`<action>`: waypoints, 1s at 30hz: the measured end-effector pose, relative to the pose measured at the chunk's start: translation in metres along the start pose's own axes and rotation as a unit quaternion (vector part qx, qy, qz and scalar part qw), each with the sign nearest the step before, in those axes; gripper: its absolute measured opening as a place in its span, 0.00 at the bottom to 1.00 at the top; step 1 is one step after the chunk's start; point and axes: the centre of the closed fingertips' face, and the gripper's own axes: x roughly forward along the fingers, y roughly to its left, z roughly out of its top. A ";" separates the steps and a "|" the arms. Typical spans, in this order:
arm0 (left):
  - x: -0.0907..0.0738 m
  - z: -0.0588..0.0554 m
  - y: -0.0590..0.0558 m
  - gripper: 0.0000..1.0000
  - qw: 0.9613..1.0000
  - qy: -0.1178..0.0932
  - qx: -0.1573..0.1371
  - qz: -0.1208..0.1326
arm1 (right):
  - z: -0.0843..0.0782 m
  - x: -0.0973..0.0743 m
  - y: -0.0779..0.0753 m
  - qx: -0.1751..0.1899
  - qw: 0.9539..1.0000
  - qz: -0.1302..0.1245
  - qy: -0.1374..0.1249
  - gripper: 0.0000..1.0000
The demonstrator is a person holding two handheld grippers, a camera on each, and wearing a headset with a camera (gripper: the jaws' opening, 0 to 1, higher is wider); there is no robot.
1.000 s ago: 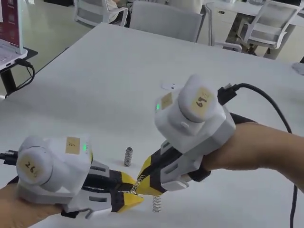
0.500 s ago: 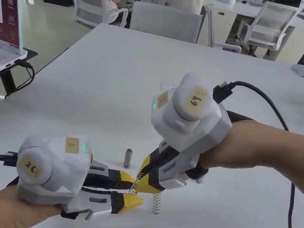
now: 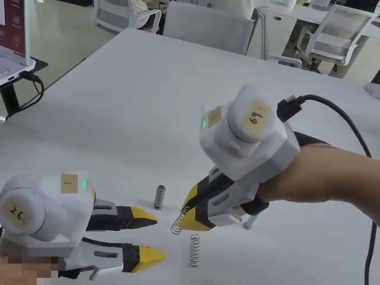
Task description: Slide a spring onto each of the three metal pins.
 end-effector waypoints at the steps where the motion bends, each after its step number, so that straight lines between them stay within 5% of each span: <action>1: -0.001 -0.001 0.002 0.31 1.000 0.000 -0.003 0.004 | -0.001 -0.001 -0.001 0.000 1.000 -0.001 0.001 0.08; 23: -0.020 -0.019 0.017 0.43 0.998 -0.014 -0.027 0.053 | -0.015 -0.030 -0.039 0.026 0.999 -0.042 0.015 0.08; 30: -0.022 -0.023 0.019 0.45 0.998 -0.015 -0.036 0.059 | -0.032 -0.035 -0.056 0.034 0.997 -0.061 0.042 0.08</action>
